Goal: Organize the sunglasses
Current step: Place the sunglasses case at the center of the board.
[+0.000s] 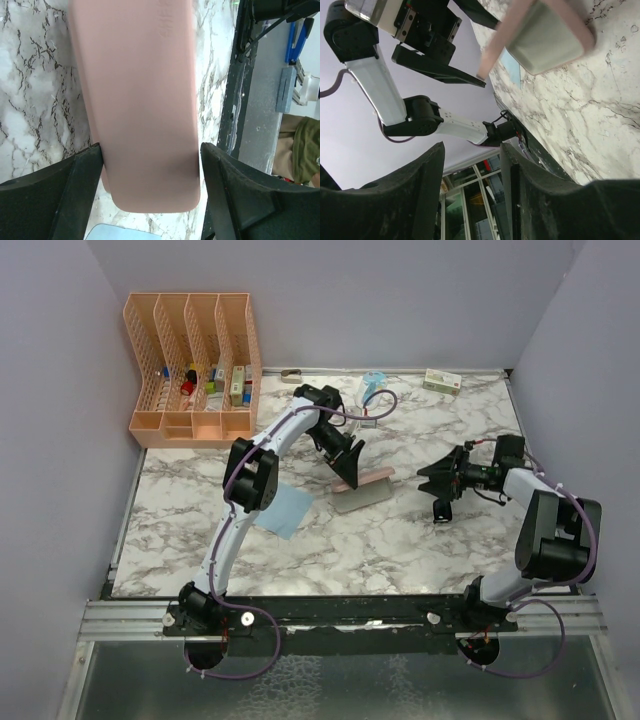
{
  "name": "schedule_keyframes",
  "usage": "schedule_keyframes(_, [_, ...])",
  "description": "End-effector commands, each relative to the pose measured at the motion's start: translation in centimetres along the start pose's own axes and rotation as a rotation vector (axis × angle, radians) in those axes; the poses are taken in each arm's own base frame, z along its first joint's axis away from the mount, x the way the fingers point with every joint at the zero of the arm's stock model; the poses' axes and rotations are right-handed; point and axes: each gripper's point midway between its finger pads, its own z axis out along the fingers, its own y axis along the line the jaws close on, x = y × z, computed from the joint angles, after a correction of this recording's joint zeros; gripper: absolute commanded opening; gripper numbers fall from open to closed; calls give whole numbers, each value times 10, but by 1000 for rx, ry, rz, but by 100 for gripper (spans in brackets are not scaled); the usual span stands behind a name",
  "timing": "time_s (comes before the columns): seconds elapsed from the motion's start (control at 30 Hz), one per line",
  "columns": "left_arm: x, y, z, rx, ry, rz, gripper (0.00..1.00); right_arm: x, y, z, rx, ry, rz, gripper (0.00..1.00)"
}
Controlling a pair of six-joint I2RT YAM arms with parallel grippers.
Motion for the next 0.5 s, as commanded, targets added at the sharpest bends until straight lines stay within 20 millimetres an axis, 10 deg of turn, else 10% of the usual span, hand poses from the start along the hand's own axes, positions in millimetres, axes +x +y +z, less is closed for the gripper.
schedule_keyframes(0.0, [-10,-5,-6,-1,-25,57,83,-2,1,9,17,2,-41,49])
schedule_keyframes(0.47, [-30,-13,-32,-153,-41,209,96,2,-1,14,47,5,-47,45])
